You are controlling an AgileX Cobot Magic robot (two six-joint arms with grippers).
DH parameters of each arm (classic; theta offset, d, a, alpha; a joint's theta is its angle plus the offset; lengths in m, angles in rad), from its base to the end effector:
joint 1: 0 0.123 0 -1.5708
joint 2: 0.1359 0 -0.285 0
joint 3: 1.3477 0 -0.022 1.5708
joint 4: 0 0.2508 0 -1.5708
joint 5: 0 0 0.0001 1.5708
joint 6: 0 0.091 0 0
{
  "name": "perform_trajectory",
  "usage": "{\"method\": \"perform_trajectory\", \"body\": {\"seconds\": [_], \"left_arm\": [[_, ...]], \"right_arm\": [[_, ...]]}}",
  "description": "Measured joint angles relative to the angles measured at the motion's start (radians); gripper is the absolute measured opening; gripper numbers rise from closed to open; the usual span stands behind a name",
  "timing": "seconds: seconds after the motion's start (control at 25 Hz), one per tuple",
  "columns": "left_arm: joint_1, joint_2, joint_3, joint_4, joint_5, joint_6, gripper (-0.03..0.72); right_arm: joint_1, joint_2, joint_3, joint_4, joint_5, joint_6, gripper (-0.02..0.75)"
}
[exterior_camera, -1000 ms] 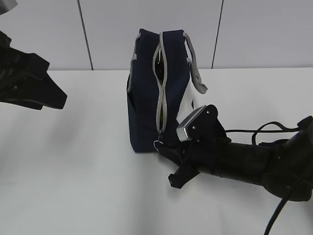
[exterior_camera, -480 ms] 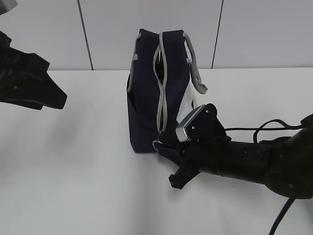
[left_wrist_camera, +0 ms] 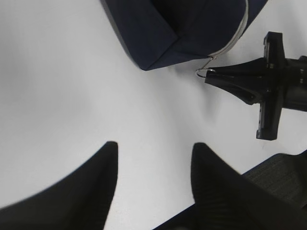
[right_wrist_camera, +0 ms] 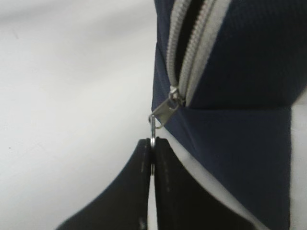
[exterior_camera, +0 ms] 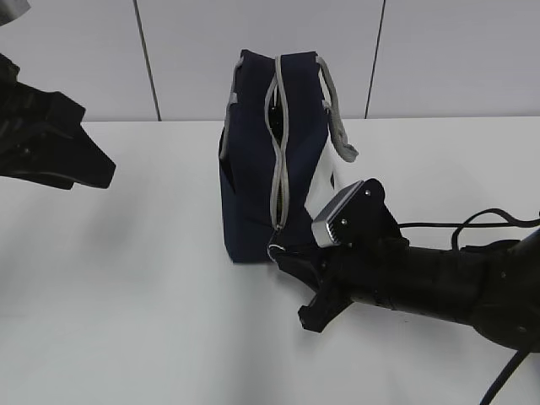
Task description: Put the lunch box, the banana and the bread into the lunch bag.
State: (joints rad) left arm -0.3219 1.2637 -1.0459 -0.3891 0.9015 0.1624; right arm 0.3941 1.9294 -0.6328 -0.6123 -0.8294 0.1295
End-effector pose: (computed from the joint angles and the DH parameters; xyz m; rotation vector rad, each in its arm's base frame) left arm 0.2288 -0.1049 0.3201 0.4193 2.5542 -0.5410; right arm 0.2785 0.1575 0.1089 -0.9553 1.8002 0.4983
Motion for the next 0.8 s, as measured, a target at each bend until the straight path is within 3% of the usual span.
{"method": "perform_trajectory", "body": {"seconds": [0.8], "left_arm": [[-0.016,0.000,0.000,-0.043,-0.004,0.000,0.361]], "right_arm": [[0.000,-0.149,0.048,-0.065,-0.015,0.067,-0.016]]}}
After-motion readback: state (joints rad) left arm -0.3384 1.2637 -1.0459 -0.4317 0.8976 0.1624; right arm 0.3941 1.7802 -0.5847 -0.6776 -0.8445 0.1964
